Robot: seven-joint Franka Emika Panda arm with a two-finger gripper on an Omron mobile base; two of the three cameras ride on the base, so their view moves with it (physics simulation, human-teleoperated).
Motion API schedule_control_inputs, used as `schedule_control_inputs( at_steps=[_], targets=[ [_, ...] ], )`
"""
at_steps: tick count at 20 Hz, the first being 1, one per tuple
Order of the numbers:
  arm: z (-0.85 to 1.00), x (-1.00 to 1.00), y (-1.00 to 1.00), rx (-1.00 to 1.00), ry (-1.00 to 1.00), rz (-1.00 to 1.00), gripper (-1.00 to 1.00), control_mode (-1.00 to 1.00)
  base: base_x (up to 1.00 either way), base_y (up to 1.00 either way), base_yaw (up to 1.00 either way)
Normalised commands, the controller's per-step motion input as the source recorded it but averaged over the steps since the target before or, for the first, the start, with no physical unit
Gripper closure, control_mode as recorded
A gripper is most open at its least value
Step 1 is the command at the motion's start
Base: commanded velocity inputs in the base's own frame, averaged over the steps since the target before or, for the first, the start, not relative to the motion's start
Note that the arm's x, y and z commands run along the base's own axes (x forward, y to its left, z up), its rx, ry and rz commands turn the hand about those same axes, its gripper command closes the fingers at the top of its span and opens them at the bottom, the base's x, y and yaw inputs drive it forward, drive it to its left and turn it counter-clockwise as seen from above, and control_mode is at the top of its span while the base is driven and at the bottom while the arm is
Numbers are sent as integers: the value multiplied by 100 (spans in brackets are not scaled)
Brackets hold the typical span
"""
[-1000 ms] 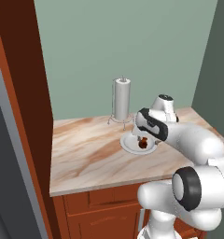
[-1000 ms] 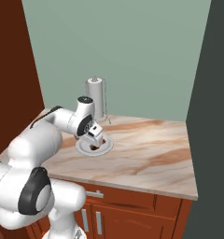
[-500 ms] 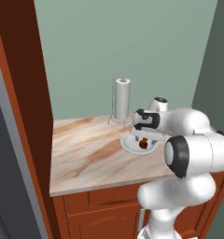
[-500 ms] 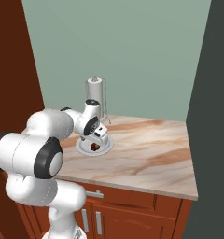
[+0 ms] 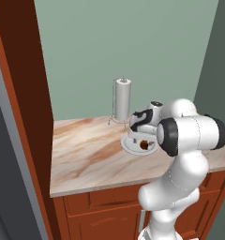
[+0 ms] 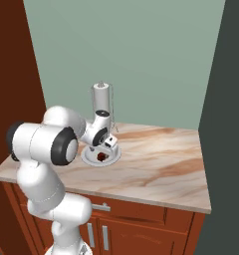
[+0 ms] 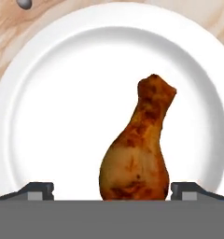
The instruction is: Place the chicken drumstick on the counter behind the older chicken drumstick on the same shelf of the fridge to maintain FIFO order. Close the fridge door when finished.
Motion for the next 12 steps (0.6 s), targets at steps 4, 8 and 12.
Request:
schedule_control_inputs(
  at_steps=[4,8,12],
  targets=[
    [-36,35,-1,0,0,7,-100,-100,0,0,0],
    [-34,26,0,0,0,7,-100,-100,0,0,0],
    [-38,10,0,0,0,6,-100,-100,0,0,0]
  ],
)
